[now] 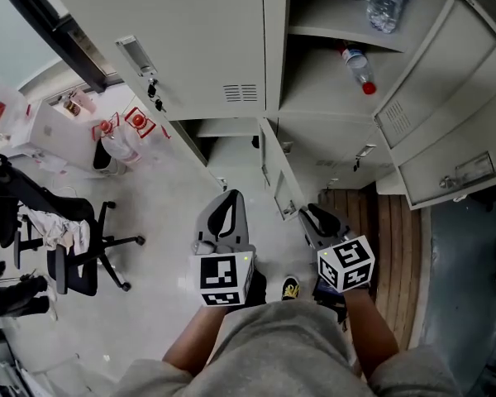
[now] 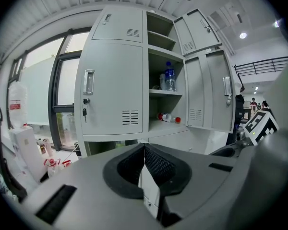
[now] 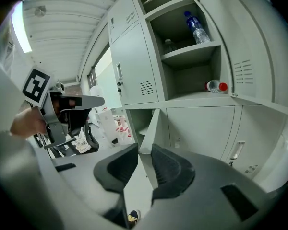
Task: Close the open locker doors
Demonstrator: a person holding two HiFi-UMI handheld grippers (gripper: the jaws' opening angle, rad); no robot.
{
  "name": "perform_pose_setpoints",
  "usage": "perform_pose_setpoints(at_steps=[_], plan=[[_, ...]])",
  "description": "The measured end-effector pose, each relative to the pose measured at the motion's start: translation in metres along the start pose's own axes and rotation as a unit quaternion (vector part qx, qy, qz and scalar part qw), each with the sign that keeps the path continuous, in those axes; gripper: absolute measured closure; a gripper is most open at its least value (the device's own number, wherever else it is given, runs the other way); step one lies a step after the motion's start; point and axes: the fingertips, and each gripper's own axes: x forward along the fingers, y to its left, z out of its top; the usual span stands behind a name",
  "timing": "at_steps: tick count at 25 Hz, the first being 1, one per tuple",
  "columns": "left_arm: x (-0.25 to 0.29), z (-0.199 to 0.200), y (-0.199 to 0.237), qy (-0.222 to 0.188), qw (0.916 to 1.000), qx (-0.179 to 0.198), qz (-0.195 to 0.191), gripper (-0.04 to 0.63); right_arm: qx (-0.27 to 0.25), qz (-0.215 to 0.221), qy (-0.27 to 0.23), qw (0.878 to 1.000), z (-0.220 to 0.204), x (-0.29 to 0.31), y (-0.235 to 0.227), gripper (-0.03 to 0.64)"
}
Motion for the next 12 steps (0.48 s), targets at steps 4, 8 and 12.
perform_pose_setpoints(at_steps=[4, 8, 12], plan=[[-0.003, 0.001, 0.012, -0.002, 1.0000, -0.005, 0.006, 0.586, 0.002, 0.017, 0.001, 1.000, -0.001, 0.006, 0.014, 0.520], [-0.006, 0.001, 0.026, -0.002, 0.9999, -0.007, 0.015, 0.586, 0.002, 0.043, 0.003, 0.999, 0.002, 0.016, 0.032, 0.514], [-0.012, -0.005, 0.042, 0.003, 0.9996, -0.010, 0.027, 0.586, -0.001, 0.059, 0.005, 0.998, 0.002, 0.027, 0.051, 0.506]])
